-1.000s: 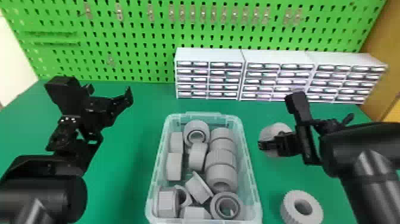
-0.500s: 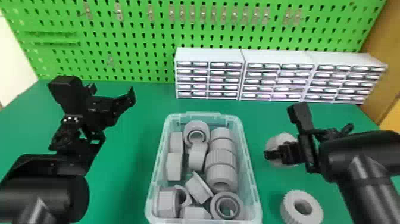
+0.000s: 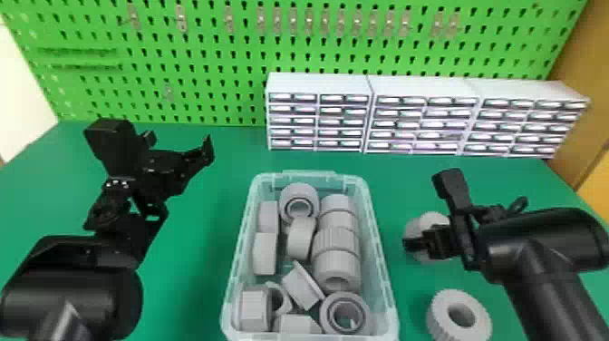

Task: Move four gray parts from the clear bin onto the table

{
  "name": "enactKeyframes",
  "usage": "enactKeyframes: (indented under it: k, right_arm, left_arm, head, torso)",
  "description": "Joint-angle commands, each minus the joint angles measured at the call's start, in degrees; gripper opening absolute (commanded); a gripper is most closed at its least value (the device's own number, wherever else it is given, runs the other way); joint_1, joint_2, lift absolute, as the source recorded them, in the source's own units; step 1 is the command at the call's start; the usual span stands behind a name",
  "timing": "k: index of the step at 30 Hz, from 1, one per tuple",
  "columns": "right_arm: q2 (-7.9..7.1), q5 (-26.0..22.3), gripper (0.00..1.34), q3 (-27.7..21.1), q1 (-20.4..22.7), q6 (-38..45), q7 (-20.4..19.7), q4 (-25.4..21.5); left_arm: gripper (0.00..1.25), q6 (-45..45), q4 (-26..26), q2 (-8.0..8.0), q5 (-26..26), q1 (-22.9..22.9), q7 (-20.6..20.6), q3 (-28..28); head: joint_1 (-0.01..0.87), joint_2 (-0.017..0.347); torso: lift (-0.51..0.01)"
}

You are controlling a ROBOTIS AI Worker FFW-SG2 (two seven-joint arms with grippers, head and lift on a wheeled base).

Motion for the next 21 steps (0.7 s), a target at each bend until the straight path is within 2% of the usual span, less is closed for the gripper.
enactKeyframes:
  k: [1,21]
  right_arm:
    - [0.23,0.18,0.17,0.48,-0.21,0.66,0.00,1.05]
    - [0.14,2.20,0.17,2.15,-0.12,1.71,0.00,3.51]
  left_arm:
    - [1.11,0.00,0.01,0.00,0.06,0.00,0.00,0.06]
    - [1.11,0.00,0.45,0.00,0.41,0.00,0.00,0.15]
  head:
    - [0.678,0.034]
    - [0.678,0.034]
  torso:
    - [-0.050]
    - [-0.050]
